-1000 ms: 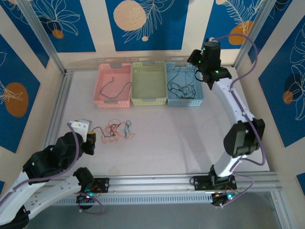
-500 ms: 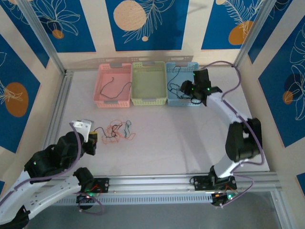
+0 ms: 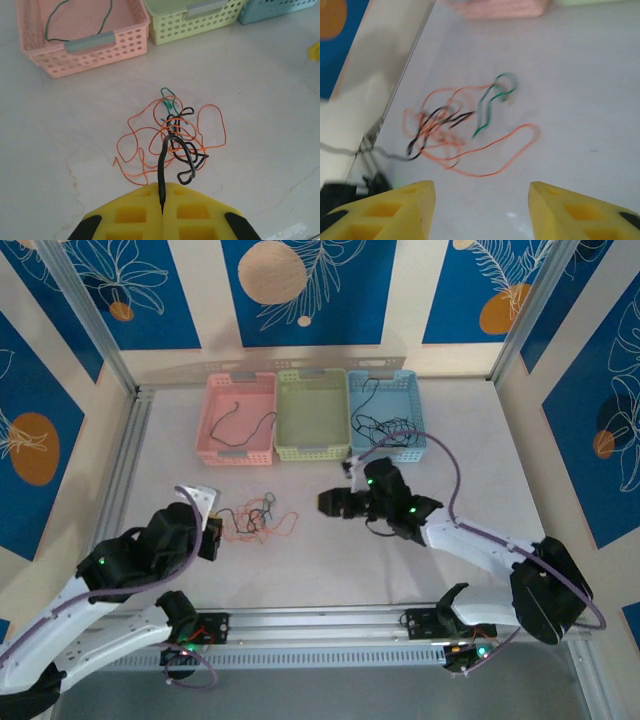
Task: Untangle the cables
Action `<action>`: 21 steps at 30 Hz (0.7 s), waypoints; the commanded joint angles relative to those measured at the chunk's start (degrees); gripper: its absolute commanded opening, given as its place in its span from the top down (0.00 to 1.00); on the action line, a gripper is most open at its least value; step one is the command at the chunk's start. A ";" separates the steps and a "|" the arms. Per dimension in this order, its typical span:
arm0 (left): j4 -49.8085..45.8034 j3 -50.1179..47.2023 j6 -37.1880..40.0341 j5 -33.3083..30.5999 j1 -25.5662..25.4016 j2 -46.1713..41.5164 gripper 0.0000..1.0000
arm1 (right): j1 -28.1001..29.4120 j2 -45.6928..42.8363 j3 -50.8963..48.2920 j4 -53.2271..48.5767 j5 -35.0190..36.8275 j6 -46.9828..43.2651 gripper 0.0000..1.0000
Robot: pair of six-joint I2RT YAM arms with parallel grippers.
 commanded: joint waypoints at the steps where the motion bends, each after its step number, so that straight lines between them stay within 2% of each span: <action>1: 2.21 0.88 -1.18 1.86 0.36 1.92 1.00 | 6.12 5.72 0.83 5.68 -2.13 -6.03 0.47; 4: 2.31 0.46 -1.28 2.48 0.37 2.29 1.00 | 8.82 12.38 3.10 8.10 -3.61 -9.06 0.46; 7: 2.40 0.35 -1.21 2.57 0.36 2.02 1.00 | 9.73 18.14 7.35 6.02 -4.53 -11.00 0.46; 21: 2.47 0.00 -1.12 2.55 0.36 2.36 1.00 | 10.96 26.29 11.99 7.38 -8.00 -11.36 0.47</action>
